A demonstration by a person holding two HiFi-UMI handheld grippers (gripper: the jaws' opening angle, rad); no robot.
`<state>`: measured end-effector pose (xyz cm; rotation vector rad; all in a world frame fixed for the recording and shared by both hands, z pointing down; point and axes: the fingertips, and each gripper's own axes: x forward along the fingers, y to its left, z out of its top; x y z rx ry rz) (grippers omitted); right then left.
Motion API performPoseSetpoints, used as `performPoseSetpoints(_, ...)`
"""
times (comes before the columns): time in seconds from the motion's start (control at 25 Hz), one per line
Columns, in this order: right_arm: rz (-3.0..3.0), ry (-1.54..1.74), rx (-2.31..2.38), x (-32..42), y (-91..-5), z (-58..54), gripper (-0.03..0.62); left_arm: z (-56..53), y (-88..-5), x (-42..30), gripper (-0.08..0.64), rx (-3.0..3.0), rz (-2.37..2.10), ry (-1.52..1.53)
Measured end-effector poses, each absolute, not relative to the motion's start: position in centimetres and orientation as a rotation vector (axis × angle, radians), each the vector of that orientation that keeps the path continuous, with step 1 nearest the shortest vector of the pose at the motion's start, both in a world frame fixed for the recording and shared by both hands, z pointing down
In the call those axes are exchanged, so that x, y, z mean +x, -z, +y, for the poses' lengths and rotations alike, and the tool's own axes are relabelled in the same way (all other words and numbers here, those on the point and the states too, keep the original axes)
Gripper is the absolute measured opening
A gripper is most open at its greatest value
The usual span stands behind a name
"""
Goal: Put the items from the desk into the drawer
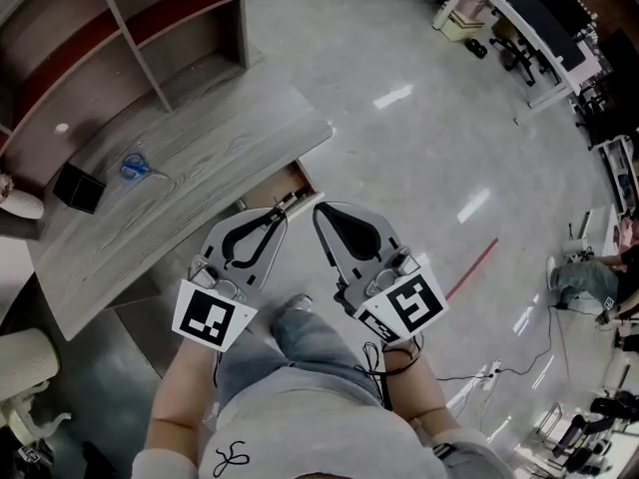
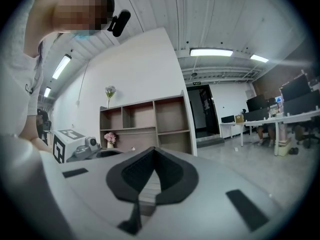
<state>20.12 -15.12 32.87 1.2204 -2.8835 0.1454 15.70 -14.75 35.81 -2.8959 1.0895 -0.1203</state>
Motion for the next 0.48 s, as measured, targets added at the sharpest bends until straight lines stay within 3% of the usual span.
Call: performPoseSetpoints(0.48, -2.878, -0.193, 1.142, 20.4, -37.4, -19.2, 0.008, -18.8, -45.3, 16.4, 0.038, -2.937, 1.177, 0.229)
